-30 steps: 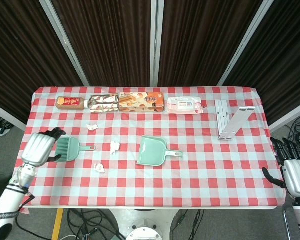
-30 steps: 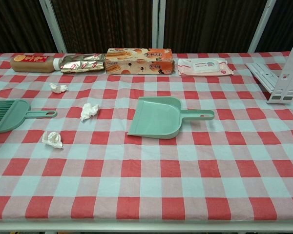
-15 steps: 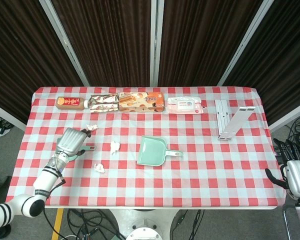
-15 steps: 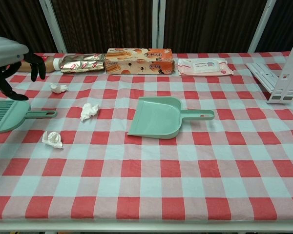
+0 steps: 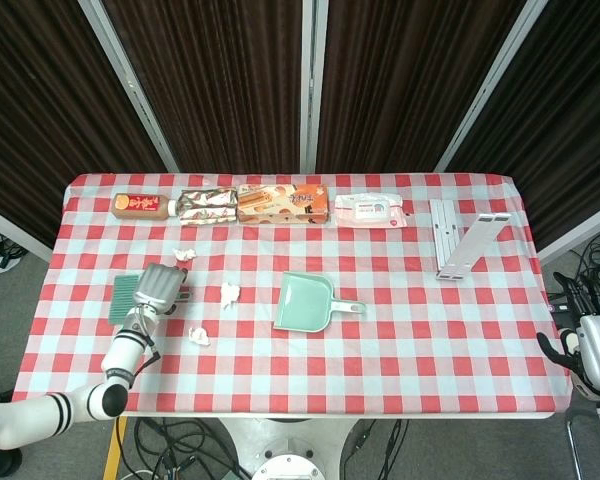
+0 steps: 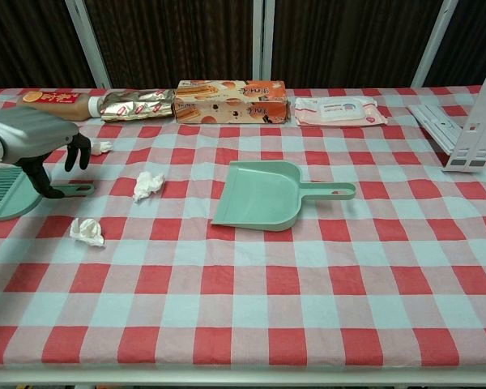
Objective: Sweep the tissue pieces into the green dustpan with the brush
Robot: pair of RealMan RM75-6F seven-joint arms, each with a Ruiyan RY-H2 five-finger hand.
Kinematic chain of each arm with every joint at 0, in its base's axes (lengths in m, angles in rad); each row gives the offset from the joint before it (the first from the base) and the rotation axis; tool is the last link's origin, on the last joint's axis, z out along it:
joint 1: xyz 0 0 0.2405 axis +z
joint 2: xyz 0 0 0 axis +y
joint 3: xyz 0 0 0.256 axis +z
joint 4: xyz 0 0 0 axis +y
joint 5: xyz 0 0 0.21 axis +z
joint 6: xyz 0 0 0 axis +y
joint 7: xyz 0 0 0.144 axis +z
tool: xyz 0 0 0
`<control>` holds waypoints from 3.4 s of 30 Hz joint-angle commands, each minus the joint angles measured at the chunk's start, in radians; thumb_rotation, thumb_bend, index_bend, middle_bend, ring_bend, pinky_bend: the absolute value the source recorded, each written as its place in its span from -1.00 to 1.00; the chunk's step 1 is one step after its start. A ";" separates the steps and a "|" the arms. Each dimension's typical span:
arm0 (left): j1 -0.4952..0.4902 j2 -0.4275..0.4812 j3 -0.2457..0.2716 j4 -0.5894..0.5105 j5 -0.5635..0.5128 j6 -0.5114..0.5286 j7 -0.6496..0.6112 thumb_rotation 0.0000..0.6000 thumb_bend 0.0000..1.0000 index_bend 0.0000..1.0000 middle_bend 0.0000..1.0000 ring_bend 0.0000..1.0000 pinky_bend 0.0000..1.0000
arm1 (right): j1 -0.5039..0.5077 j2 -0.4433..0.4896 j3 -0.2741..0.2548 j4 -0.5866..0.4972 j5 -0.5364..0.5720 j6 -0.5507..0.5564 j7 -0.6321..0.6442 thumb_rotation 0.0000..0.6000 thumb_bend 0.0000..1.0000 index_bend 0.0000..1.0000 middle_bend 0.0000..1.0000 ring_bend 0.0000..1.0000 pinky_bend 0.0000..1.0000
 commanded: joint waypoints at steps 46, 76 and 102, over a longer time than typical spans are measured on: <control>-0.034 -0.029 0.087 0.128 0.029 -0.046 -0.138 1.00 -0.21 -0.07 0.03 0.50 0.78 | -0.012 0.001 -0.001 -0.018 0.039 -0.015 -0.026 1.00 -0.57 -0.91 -0.74 -1.00 -0.88; 0.156 0.216 0.115 -0.015 0.677 0.365 -0.846 1.00 -0.17 -0.03 0.07 0.49 0.77 | 0.425 -0.258 0.075 -0.043 0.147 -0.541 -0.409 1.00 -0.76 -0.47 -0.34 -0.81 -0.80; 0.198 0.216 0.121 -0.016 0.746 0.364 -0.850 1.00 -0.17 -0.03 0.07 0.48 0.77 | 0.651 -0.691 0.084 0.175 0.611 -0.425 -0.905 1.00 -0.74 -0.22 -0.17 -0.70 -0.73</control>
